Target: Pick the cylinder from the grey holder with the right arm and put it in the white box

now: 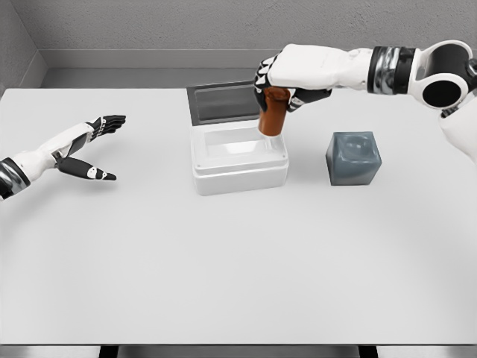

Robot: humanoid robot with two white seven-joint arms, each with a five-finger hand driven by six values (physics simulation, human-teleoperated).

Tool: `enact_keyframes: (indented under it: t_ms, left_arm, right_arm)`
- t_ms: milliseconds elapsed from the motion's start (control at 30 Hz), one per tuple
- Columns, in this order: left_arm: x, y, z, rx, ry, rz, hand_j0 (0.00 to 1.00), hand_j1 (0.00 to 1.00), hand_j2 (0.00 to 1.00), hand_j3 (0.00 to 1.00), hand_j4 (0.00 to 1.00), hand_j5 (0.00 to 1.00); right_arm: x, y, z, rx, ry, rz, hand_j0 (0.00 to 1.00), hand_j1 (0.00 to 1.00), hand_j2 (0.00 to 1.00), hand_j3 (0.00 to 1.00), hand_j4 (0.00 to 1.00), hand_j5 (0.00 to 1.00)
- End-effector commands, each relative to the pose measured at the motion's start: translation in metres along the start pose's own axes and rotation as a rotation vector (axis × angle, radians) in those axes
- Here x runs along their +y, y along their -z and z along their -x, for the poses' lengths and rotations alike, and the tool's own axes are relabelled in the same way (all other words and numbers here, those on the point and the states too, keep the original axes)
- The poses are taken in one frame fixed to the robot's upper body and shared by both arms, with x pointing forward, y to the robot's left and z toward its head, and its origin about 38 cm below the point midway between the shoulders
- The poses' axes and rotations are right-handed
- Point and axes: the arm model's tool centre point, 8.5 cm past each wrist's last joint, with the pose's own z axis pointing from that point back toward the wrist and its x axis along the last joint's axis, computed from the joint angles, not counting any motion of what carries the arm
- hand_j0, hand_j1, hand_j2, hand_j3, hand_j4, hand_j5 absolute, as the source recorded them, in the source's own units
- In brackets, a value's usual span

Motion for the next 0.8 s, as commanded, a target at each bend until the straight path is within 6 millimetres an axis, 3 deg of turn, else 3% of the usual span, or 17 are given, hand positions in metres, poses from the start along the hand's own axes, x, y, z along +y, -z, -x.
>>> enact_keyframes:
  t_ms: [0,633,667,700,767]
  left_arm:
    - [0.001,0.0,-0.001,-0.004,-0.005,-0.005,1.0,1.0,1.0,1.0,1.0,1.0]
    - [-0.002,0.001,-0.001,-0.007,-0.006,0.001,1.0,1.0,1.0,1.0,1.0,1.0]
    - [-0.001,0.001,-0.001,-0.006,-0.005,0.001,1.0,1.0,1.0,1.0,1.0,1.0]
    - [-0.002,0.001,-0.001,-0.007,-0.006,0.001,1.0,1.0,1.0,1.0,1.0,1.0]
    - [-0.001,0.001,-0.001,-0.006,-0.005,0.001,1.0,1.0,1.0,1.0,1.0,1.0]
  right_arm:
    - [0.002,-0.001,0.004,0.009,0.015,0.0,0.36,0.36,0.36,0.36,0.36,0.36]
    - [0.014,0.013,0.009,0.022,0.037,-0.025,0.38,0.38,0.38,0.38,0.38,0.38]
    - [0.013,0.013,0.009,0.026,0.031,-0.029,0.49,0.49,0.49,0.49,0.49,0.49]
    - [0.014,0.013,0.01,0.035,0.016,-0.037,1.0,1.0,1.0,1.0,1.0,1.0]
    - [0.012,0.012,0.01,0.037,0.014,-0.035,1.0,1.0,1.0,1.0,1.0,1.0]
